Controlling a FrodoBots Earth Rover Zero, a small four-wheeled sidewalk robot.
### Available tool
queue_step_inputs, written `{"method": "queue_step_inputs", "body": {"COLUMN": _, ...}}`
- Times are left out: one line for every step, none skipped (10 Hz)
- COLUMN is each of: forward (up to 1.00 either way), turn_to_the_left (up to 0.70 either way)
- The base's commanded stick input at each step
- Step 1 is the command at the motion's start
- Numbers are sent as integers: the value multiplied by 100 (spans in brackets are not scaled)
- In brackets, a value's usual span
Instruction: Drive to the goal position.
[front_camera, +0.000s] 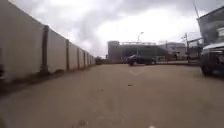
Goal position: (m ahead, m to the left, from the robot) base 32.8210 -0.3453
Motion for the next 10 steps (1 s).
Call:
{"method": "queue_step_inputs", "body": {"forward": 100, "turn_to_the_left": 2}}
{"method": "queue_step_inputs", "body": {"forward": 100, "turn_to_the_left": 0}}
{"method": "queue_step_inputs", "body": {"forward": 100, "turn_to_the_left": 0}}
{"method": "queue_step_inputs", "body": {"forward": 100, "turn_to_the_left": 0}}
{"method": "queue_step_inputs", "body": {"forward": 100, "turn_to_the_left": 0}}
{"method": "queue_step_inputs", "body": {"forward": 100, "turn_to_the_left": 0}}
{"method": "queue_step_inputs", "body": {"forward": 100, "turn_to_the_left": 0}}
{"method": "queue_step_inputs", "body": {"forward": 100, "turn_to_the_left": 0}}
{"method": "queue_step_inputs", "body": {"forward": 100, "turn_to_the_left": 0}}
{"method": "queue_step_inputs", "body": {"forward": 100, "turn_to_the_left": 0}}
